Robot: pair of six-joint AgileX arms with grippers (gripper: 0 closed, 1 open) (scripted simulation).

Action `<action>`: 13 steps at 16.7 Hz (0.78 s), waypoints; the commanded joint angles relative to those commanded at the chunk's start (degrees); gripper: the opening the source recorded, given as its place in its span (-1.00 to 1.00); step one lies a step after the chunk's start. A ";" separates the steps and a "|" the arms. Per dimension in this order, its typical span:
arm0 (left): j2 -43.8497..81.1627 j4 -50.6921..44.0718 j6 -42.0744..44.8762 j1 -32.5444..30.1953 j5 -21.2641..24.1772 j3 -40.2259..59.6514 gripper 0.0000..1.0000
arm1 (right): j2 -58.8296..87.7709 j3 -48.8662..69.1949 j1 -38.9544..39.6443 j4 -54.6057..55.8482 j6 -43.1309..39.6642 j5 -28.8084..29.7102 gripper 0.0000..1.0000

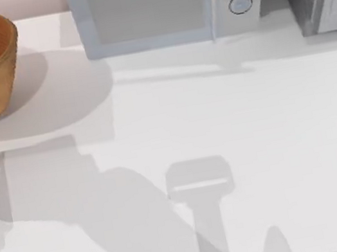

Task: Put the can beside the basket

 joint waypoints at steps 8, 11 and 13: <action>0.00 0.00 0.00 0.00 0.00 0.00 1.00 | 0.00 0.00 0.00 0.00 0.00 0.00 1.00; 0.00 0.00 0.00 0.00 0.00 0.00 1.00 | 0.00 0.00 0.00 0.00 0.00 0.00 1.00; 0.00 0.00 0.00 0.00 0.00 0.00 1.00 | 0.00 0.00 0.00 0.00 0.00 0.00 1.00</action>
